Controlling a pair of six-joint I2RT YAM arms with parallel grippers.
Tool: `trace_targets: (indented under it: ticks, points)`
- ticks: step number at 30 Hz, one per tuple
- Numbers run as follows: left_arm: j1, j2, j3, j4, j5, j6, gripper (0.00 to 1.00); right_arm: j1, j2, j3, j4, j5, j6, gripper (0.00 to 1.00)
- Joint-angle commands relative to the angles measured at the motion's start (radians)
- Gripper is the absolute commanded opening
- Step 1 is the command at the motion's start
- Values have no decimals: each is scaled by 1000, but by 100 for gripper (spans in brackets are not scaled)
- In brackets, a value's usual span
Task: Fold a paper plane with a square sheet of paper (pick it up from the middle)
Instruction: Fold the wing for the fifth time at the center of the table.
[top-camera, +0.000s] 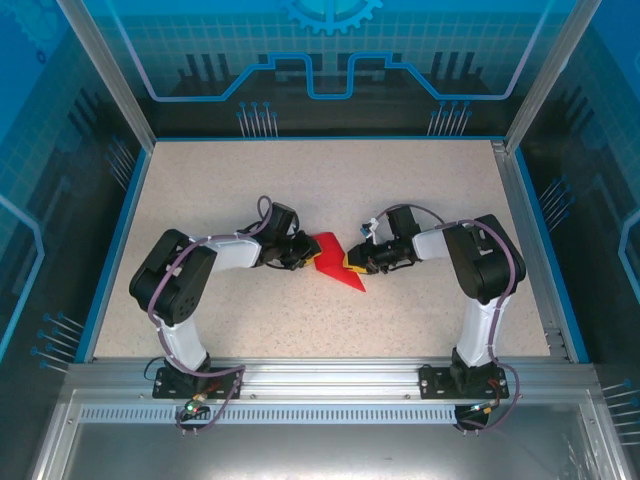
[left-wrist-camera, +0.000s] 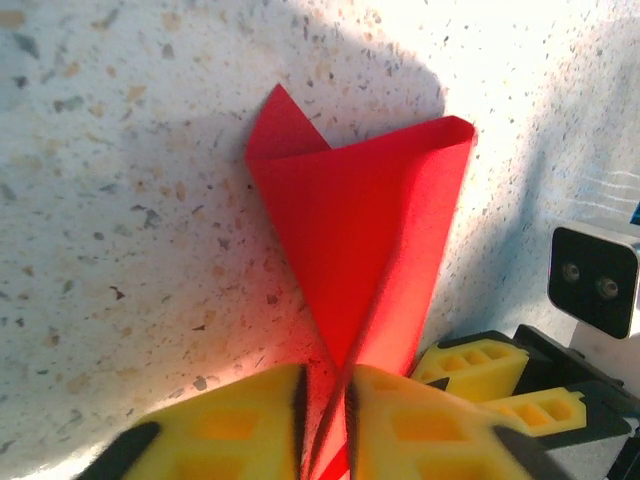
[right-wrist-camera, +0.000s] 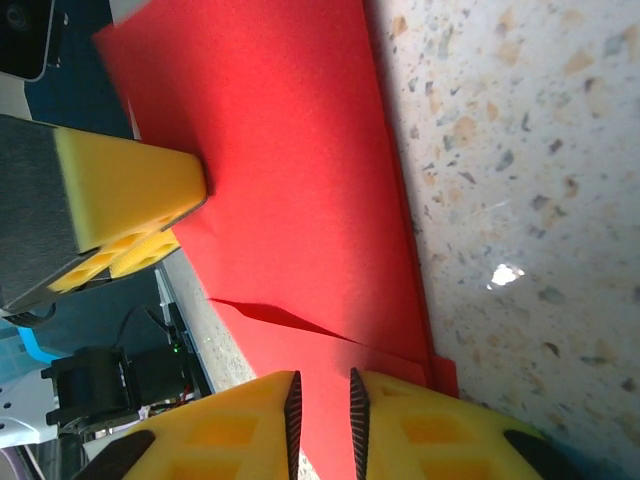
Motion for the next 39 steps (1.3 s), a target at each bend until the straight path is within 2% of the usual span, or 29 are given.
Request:
trace_targets:
  ticks: [1,6,10,13,16,18,20,23,29,32,36,39]
  points:
    - [19,-19,32,-17,26,2,13,1,-17,-10,-102,122,-44,25]
    - [45,-11,70,-91,45,7,8,-10,-153,-10,-213,225,-129,38]
    - [53,9,102,-127,63,21,7,2,-272,-11,-297,308,-230,41]
    - [63,25,126,-153,102,33,5,74,-353,-24,-303,470,-316,39]
    - [72,18,133,-177,105,47,5,185,-440,-127,-165,675,-389,41]
    - [78,25,146,-196,107,56,5,292,-476,-193,-51,822,-492,42]
    - [82,33,162,-205,123,63,5,375,-472,-234,52,928,-584,42]
    - [83,37,169,-204,130,73,5,454,-424,-236,115,1045,-676,43]
    - [86,40,179,-215,134,79,6,533,-322,-200,228,1218,-863,42]
    - [88,60,206,-235,157,80,4,540,-283,-183,234,1240,-903,38]
    - [90,39,187,-231,131,92,6,551,-257,-174,262,1285,-916,31]
    - [96,43,191,-242,152,89,4,551,-243,-169,271,1304,-913,27]
